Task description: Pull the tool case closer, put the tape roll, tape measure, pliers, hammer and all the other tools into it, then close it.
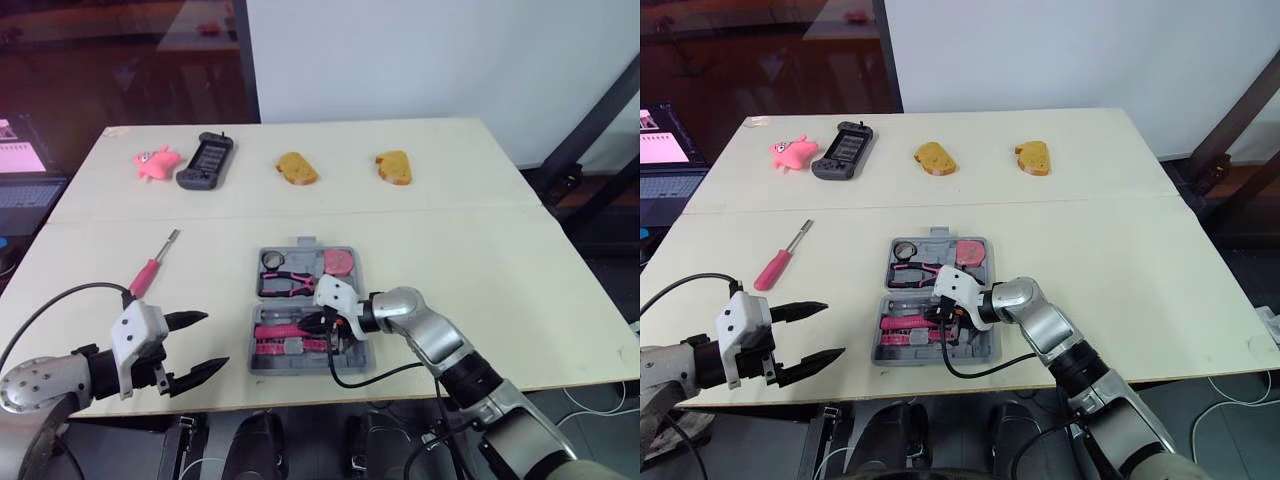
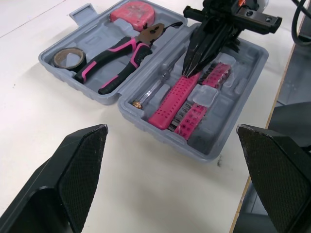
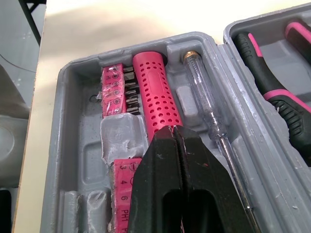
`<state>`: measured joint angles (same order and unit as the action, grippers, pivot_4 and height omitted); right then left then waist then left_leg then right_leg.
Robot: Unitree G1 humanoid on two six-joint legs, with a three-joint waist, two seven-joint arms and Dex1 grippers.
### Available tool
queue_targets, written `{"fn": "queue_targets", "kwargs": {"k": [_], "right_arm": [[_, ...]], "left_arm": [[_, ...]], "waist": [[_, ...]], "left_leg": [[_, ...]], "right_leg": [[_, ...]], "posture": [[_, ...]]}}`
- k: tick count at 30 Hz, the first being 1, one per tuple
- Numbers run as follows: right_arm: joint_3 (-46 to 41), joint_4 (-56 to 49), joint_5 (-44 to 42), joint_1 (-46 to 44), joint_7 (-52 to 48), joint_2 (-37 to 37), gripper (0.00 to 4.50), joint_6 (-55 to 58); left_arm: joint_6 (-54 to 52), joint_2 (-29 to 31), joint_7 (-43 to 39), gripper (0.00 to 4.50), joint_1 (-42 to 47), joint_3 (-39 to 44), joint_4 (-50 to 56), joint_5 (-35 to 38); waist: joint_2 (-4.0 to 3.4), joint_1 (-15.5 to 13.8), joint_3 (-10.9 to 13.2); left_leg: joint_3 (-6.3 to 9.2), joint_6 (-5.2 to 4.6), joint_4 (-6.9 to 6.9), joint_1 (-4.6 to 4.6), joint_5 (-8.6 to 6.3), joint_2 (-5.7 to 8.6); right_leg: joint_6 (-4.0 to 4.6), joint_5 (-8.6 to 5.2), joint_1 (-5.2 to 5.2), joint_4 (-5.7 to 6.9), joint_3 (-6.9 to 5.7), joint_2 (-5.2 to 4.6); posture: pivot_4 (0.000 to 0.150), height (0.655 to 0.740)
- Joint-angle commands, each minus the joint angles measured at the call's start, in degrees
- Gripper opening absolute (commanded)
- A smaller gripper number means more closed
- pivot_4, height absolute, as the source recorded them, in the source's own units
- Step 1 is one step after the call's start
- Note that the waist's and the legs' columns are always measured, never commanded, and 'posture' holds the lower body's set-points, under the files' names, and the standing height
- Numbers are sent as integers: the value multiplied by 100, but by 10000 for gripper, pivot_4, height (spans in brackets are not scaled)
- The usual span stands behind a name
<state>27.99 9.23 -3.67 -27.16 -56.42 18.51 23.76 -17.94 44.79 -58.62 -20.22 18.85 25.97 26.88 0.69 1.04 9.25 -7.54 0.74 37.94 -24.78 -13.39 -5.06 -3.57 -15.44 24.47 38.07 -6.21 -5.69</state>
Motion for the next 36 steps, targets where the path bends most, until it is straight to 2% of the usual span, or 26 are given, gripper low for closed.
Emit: {"fn": "queue_targets", "kwargs": {"k": [1,17,27,33,36], "right_arm": [[251,535,102,289,-62,-37,533,456],[539,1130,394,277,-178,-97,533,730],[638,1465,577,159,-93,-187,533,304],[-43,546,56,44,-355,-31,533,-821],[-609,-186,-475,-35,-432,24,533,-663]], "left_arm": [[98,50,-33,45000,-79,112,146,27],[85,67,4,45000,-147,142,187,32],[96,84,5,45000,-122,138,158,5],[88,40,3,45000,-110,198,117,91],[80,4,-8,45000,-71,240,49,174]], "waist": [[0,1,-1],[3,-5,-90],[2,0,-160],[-3,-11,-154],[-26,-30,-120]], "left_leg": [[0,0,-1,2,0,-1],[-3,3,-31,37,-3,-11],[-13,19,-82,102,-10,-33],[-14,30,-86,105,-16,-43],[-18,24,-78,58,-8,-41]], "right_leg": [[0,0,-1,0,0,0],[29,-18,-12,-10,4,-2],[60,-40,-52,-28,7,4],[68,-51,-52,-28,7,11],[67,-50,-12,-28,8,9]], "posture": [[1500,7188],[1500,7188],[1500,7188],[1500,7188],[1500,7188]]}}
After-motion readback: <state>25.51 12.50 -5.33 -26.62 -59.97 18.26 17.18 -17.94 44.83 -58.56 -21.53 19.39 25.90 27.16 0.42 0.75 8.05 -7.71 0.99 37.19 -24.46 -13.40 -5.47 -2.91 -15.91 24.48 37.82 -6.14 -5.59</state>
